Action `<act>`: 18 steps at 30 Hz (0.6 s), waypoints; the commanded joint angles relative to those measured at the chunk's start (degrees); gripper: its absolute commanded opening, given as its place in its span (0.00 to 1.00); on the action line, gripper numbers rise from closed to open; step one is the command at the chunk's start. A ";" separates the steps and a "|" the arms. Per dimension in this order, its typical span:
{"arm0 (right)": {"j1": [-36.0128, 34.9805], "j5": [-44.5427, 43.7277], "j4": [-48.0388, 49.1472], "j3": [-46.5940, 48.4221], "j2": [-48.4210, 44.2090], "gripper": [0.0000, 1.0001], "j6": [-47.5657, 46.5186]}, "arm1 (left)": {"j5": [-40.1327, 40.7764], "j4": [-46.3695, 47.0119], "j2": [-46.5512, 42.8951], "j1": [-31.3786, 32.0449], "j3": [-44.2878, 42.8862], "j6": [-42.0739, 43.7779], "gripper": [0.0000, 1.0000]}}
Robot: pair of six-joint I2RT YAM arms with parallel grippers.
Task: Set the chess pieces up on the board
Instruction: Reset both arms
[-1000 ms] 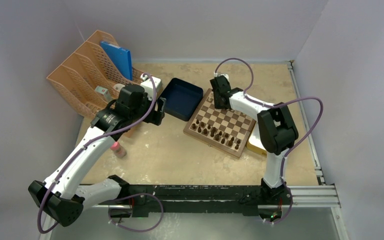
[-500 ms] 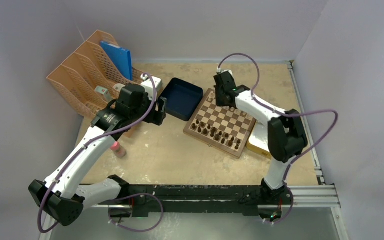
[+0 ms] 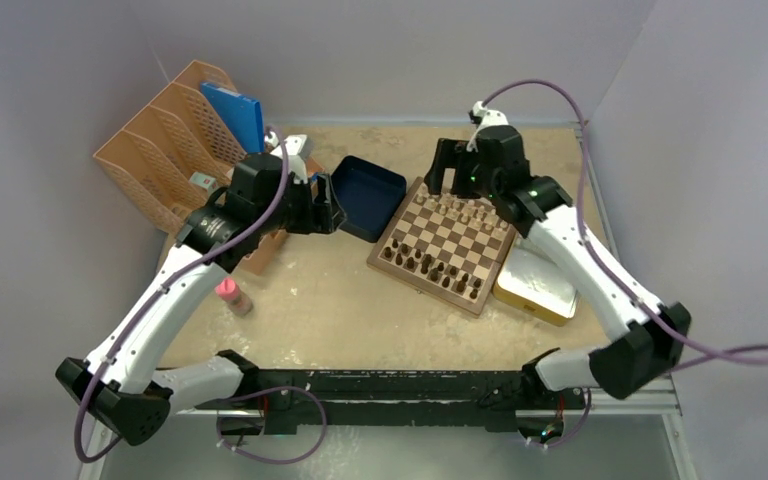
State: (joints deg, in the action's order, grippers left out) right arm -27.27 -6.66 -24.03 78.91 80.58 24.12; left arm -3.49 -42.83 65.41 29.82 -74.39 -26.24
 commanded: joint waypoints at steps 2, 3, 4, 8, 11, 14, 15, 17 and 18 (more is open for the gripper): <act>0.04 2.74 -1.75 -0.29 -10.99 0.99 1.95 | -0.97 1.57 -4.62 0.15 -2.95 -8.53 0.70; 0.08 2.76 -1.99 -0.71 -12.51 0.99 2.38 | -0.23 0.81 -5.01 0.10 -2.89 -9.42 0.70; 0.10 2.84 -2.20 -1.14 -13.98 0.99 2.74 | 0.19 0.06 -5.45 0.11 -2.75 -10.25 0.70; 0.06 2.83 -0.95 -5.59 -21.45 0.99 4.49 | 0.41 -1.05 -7.72 0.11 -0.99 -12.30 0.70; 0.06 2.81 1.27 -10.47 -27.60 0.99 6.20 | -0.16 1.45 -10.69 0.14 1.61 -12.96 0.70; 0.04 3.22 2.65 -14.46 -31.73 0.99 8.23 | -0.59 3.64 -12.92 0.15 3.45 -12.70 0.70; 0.09 3.64 2.93 -15.17 -32.29 0.99 8.64 | -0.58 3.66 -13.21 0.08 3.54 -12.60 0.70; 0.09 4.63 3.34 -15.69 -32.75 0.99 9.21 | -0.63 2.96 -13.14 0.10 3.34 -12.21 0.70; 0.10 4.91 3.37 -15.72 -32.83 0.99 9.60 | -0.57 2.52 -12.99 0.14 3.18 -11.99 0.70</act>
State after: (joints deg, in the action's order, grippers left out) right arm -27.27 -4.01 -24.08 63.68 48.34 30.89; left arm -3.73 -42.87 52.73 29.82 -71.22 -37.85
